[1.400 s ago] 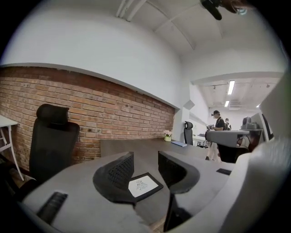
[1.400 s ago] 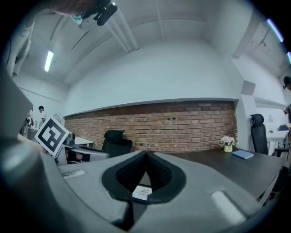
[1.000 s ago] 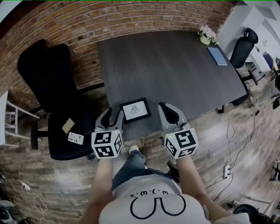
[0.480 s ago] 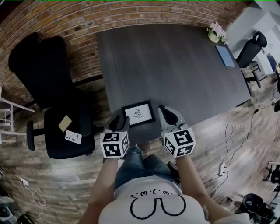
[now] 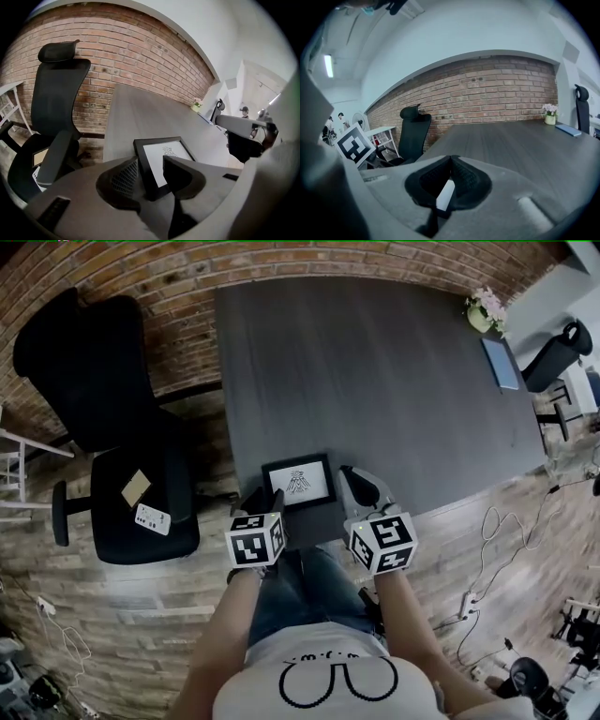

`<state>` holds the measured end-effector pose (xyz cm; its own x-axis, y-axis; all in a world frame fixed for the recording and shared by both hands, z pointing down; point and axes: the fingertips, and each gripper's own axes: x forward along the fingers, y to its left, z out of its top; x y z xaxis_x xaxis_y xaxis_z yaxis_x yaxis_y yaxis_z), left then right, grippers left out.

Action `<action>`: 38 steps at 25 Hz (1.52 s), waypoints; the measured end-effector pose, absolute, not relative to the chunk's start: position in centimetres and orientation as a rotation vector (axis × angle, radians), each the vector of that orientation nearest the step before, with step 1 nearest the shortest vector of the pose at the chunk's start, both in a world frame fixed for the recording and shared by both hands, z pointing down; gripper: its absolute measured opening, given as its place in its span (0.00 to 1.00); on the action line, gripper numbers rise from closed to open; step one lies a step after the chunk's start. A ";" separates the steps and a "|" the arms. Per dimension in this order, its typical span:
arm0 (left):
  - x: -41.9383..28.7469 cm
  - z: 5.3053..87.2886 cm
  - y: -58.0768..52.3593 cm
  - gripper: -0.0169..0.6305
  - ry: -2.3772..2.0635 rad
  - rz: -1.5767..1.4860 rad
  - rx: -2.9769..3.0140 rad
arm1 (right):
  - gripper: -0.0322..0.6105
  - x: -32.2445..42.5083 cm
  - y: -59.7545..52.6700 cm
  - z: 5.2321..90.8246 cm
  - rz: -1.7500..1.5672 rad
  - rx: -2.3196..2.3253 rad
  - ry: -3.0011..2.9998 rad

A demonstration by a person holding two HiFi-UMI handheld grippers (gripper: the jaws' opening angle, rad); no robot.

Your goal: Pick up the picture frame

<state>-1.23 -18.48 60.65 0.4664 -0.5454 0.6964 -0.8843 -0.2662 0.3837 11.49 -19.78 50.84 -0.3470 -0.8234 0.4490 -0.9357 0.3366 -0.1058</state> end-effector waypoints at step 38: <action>-2.2 63.0 -19.5 0.13 -1.030 0.259 1.625 | 0.56 11.9 -22.4 51.8 1.116 1.301 -2.456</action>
